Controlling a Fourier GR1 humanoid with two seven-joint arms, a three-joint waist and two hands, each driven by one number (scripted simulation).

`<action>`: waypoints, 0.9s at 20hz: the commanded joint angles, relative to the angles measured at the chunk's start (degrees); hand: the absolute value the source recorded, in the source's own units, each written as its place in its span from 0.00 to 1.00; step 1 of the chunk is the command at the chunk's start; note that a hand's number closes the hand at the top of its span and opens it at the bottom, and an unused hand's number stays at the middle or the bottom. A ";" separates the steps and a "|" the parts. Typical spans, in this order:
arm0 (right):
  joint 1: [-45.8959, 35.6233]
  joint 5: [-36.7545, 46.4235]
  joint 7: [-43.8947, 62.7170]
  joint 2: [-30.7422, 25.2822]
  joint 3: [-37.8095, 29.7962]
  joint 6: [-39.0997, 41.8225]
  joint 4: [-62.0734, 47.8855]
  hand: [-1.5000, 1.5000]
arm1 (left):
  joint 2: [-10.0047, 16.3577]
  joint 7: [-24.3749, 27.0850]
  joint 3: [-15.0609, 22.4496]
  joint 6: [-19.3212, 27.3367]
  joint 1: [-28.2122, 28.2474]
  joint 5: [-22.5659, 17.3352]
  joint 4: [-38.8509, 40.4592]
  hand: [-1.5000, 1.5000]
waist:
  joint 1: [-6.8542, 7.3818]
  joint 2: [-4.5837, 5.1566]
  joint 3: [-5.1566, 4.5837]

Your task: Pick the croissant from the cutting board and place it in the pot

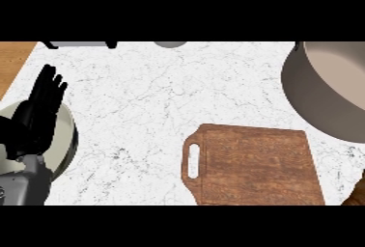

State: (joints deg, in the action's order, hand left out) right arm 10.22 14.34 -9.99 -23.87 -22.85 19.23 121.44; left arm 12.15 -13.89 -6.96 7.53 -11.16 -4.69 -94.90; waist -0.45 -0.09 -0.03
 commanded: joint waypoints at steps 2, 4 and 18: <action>-10.61 -2.09 1.32 -4.30 -4.16 0.63 -14.01 1.00 | -0.49 -1.73 1.20 0.54 -0.40 1.34 -1.73 0.50 | 0.88 0.18 0.05; -13.34 -8.15 1.10 -7.71 -8.25 4.12 -19.41 1.00 | -0.44 -2.14 0.79 0.11 -0.33 0.58 -1.95 0.50 | 0.76 0.15 0.05; -31.02 13.43 -10.87 -14.01 -1.63 -14.52 -47.91 1.00 | -2.44 0.35 1.82 0.46 -2.76 2.18 1.76 0.50 | 2.06 0.88 0.14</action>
State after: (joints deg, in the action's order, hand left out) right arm -19.50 18.55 -16.57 -35.49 -25.87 13.36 76.30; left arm 11.08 -13.46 -6.32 6.69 -12.64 -3.65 -93.73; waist 1.32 0.51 0.06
